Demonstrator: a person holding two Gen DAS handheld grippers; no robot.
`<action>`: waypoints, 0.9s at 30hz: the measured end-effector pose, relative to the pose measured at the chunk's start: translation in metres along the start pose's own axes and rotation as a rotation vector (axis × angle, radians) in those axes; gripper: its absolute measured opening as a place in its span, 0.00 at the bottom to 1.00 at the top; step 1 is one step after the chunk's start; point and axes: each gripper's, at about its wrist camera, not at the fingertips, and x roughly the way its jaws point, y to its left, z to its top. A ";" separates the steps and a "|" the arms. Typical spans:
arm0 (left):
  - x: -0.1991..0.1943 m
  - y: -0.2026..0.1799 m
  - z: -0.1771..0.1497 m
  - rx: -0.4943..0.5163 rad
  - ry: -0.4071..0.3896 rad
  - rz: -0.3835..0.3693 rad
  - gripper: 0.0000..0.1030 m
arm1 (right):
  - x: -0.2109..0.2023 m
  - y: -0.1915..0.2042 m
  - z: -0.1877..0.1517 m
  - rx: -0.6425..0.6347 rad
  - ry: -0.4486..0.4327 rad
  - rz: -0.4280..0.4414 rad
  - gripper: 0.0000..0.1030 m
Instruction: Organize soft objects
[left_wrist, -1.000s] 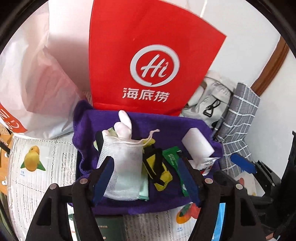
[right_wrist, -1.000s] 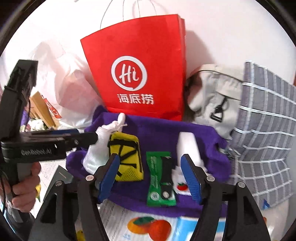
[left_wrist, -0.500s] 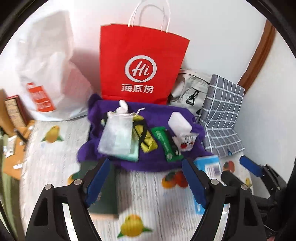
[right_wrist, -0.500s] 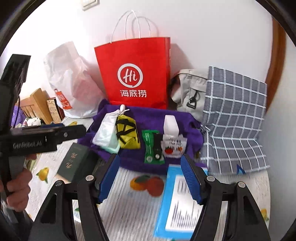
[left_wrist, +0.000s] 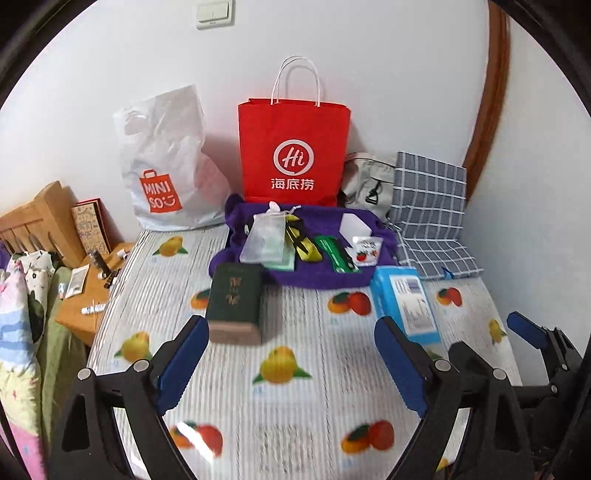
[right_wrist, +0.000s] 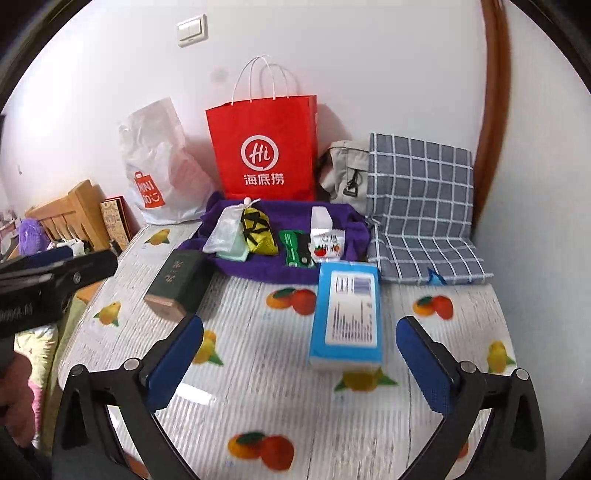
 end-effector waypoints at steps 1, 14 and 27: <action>-0.008 -0.001 -0.007 0.001 -0.004 -0.001 0.89 | -0.006 0.000 -0.004 0.002 -0.002 -0.009 1.00; -0.081 0.000 -0.065 -0.026 -0.063 0.026 0.89 | -0.087 -0.008 -0.052 0.044 -0.069 -0.030 1.00; -0.097 -0.008 -0.081 -0.002 -0.088 0.016 0.89 | -0.114 -0.005 -0.066 0.026 -0.102 -0.026 1.00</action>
